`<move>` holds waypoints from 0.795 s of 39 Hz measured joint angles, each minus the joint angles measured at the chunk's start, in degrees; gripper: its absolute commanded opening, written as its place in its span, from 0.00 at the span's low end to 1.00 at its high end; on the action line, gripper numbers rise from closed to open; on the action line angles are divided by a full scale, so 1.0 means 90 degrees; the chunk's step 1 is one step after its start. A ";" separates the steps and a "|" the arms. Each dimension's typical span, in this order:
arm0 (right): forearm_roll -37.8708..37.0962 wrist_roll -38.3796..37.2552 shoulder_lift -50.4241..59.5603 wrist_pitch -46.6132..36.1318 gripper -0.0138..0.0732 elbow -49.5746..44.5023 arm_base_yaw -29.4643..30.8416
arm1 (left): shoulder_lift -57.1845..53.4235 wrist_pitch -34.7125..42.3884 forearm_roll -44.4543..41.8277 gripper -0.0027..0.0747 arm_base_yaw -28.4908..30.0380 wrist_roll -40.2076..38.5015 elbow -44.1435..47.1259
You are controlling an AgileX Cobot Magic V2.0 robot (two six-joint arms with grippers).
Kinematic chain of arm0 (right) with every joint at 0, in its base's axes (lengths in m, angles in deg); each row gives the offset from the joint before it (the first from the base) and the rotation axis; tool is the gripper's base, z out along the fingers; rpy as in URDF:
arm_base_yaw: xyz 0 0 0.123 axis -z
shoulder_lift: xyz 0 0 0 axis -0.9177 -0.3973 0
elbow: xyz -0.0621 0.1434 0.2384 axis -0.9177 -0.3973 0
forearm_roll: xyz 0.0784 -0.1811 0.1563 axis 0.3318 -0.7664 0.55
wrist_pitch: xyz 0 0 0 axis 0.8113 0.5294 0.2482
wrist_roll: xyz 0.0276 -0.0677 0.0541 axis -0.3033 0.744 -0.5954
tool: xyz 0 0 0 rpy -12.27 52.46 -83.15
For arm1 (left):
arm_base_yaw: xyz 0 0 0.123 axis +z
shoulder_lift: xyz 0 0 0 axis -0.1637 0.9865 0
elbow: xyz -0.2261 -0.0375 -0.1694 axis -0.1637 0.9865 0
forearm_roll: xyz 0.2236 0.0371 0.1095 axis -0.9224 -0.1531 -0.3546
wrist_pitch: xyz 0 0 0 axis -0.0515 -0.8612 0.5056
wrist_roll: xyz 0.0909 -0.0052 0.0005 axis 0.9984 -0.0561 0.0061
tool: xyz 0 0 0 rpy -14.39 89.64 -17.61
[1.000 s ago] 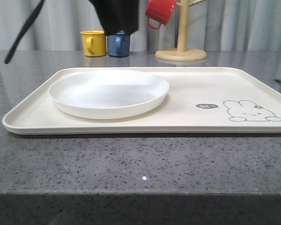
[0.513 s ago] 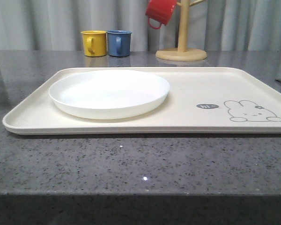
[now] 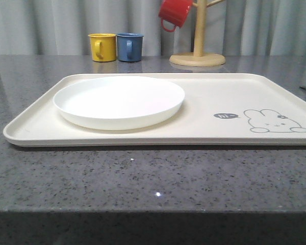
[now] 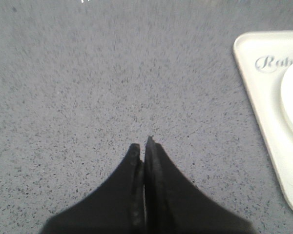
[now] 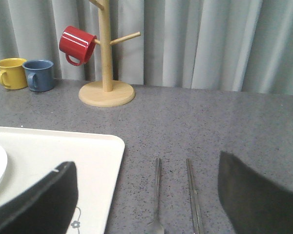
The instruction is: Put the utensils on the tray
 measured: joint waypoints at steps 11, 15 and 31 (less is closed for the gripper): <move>0.0000 0.0000 0.0000 0.0000 0.86 0.0000 0.0000 | -0.1985 0.0845 -0.0192 0.01 -0.0069 0.0000 0.1204; 0.0000 0.0000 0.0000 0.0000 0.86 0.0000 0.0000 | -0.2387 0.0944 -0.0206 0.01 -0.0069 0.0000 0.1358; 0.0000 0.0000 0.0000 0.0000 0.86 0.0000 0.0000 | -0.2518 0.0996 -0.0217 0.01 -0.0069 0.0000 0.1371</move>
